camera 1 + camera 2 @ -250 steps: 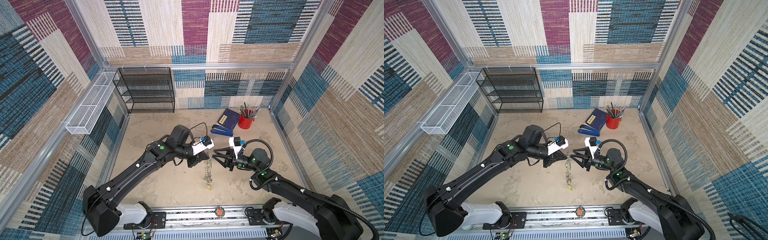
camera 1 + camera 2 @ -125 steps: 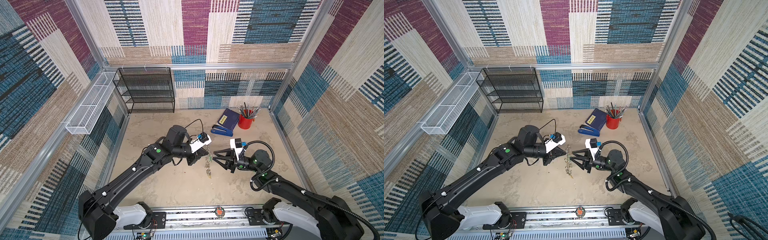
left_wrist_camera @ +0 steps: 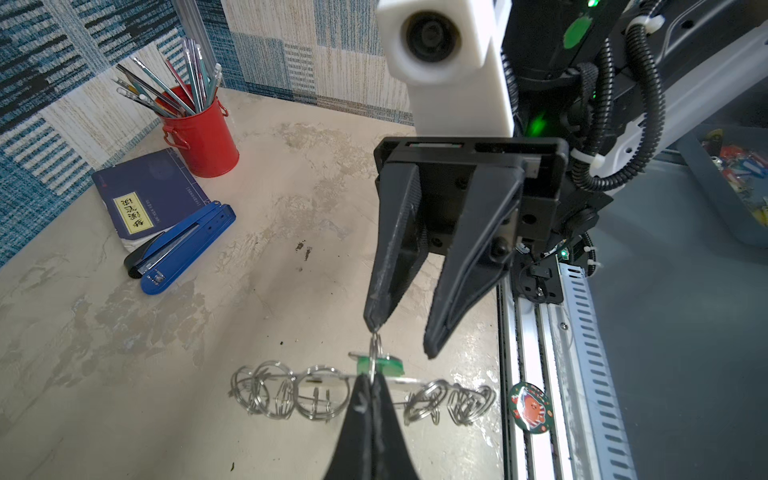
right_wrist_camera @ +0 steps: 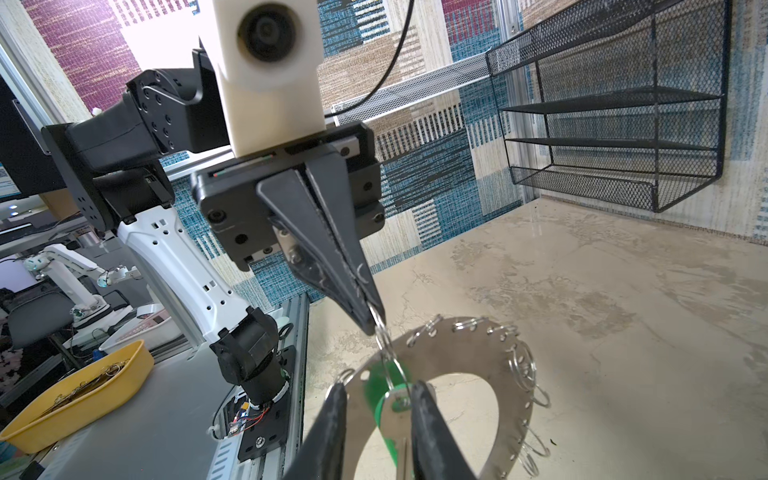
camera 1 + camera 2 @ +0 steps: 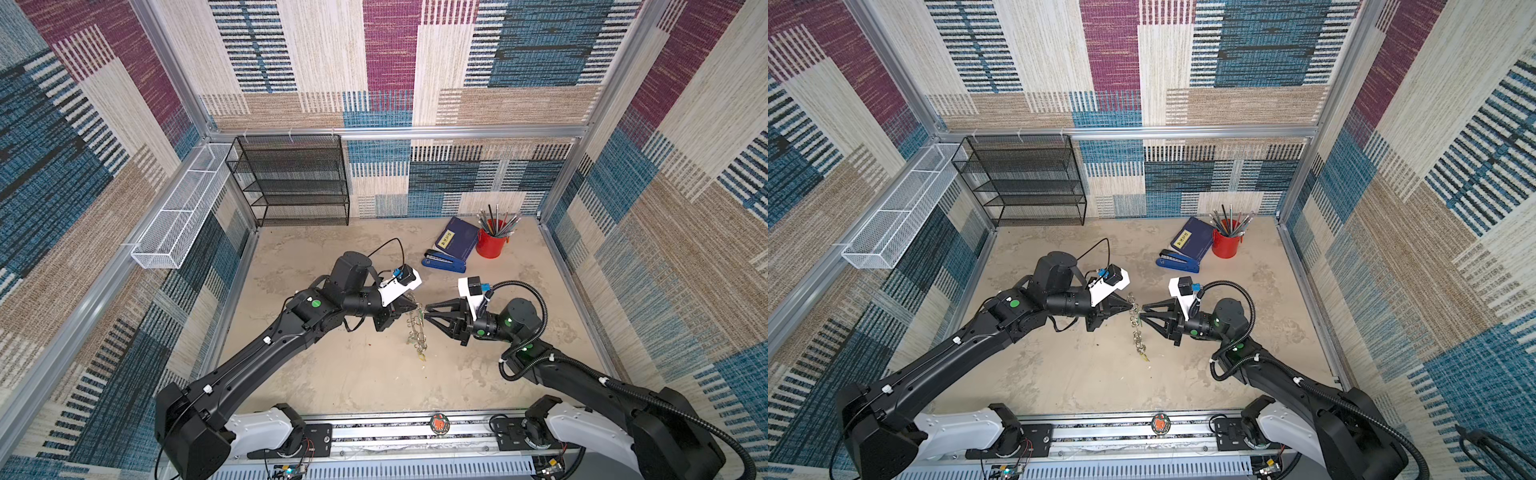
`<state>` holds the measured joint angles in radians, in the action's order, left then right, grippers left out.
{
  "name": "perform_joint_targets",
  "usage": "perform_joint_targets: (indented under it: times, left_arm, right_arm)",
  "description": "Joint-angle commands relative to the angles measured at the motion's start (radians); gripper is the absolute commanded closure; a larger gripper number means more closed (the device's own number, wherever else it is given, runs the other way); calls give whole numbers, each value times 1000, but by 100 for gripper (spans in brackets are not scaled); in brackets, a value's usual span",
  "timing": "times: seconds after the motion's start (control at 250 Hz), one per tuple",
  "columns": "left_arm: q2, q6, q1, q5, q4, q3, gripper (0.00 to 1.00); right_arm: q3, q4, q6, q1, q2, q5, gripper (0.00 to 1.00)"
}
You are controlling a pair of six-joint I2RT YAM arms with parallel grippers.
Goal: Put the keys on the keyring
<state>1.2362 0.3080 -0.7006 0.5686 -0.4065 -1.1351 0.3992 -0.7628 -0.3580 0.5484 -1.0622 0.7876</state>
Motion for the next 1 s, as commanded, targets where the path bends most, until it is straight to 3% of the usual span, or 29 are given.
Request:
perform_joint_targets:
  times: [0.0,0.296,0.708,0.996]
  left_arm:
    - [-6,-21,1,43,53,6,100]
    - [-10,-33,1,66,75,18,100]
    - [-27,-105,2,81,185,81,100]
    - [-41,-221,3,130,366,159,100]
  right_arm:
    - [9,-33,-7,1,-7,25,73]
    - [9,-31,-4,3,-7,18,78]
    - [9,-36,-5,7,-10,26,100]
    - [12,-33,-5,11,-18,26,99]
